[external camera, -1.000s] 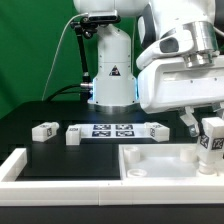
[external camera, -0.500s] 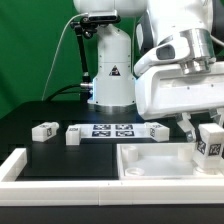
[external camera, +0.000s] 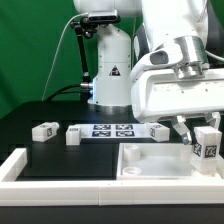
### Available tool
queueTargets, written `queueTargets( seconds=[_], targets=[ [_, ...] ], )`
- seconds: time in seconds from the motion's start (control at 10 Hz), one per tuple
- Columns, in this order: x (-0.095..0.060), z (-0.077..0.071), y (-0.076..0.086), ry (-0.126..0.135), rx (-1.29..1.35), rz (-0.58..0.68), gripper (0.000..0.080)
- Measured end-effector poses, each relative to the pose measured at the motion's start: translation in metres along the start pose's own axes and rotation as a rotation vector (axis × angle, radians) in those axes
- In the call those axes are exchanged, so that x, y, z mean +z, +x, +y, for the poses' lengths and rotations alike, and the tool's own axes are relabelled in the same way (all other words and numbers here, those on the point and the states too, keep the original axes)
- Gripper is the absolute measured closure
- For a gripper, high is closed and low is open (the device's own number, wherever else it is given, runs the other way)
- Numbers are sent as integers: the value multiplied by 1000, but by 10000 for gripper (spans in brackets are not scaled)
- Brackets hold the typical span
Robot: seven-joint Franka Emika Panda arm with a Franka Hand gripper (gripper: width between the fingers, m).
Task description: Assemble one leg
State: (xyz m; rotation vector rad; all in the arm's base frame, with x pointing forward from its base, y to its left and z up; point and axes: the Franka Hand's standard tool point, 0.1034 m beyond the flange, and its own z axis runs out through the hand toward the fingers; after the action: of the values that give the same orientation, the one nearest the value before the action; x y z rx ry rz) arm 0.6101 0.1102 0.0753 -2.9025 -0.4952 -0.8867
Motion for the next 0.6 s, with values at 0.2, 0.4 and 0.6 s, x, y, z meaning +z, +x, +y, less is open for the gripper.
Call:
queueTargets(
  seconds=[0.2,0.4,0.6],
  targets=[
    [0,0,0,0,0,0,254],
    [0,0,0,0,0,0,182],
    [0,0,0,0,0,0,160]
  ],
)
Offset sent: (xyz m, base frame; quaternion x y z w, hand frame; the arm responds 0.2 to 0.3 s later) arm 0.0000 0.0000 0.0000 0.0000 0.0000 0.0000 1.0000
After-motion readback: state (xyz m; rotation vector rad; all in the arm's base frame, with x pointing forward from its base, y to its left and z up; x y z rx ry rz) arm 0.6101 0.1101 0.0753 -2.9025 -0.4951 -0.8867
